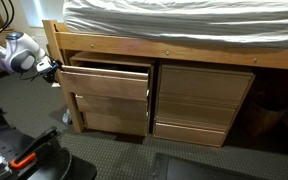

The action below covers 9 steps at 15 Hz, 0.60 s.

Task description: Close the top drawer on the right

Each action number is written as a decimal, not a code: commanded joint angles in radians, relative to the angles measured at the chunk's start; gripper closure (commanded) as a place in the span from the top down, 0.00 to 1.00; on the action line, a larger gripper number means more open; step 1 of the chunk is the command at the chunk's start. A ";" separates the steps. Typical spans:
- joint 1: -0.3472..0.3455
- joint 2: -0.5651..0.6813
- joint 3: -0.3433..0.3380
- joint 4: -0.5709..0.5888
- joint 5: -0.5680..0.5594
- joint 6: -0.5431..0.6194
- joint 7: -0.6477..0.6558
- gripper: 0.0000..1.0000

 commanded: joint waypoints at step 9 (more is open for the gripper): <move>0.043 0.083 -0.065 0.102 0.063 -0.008 -0.022 1.00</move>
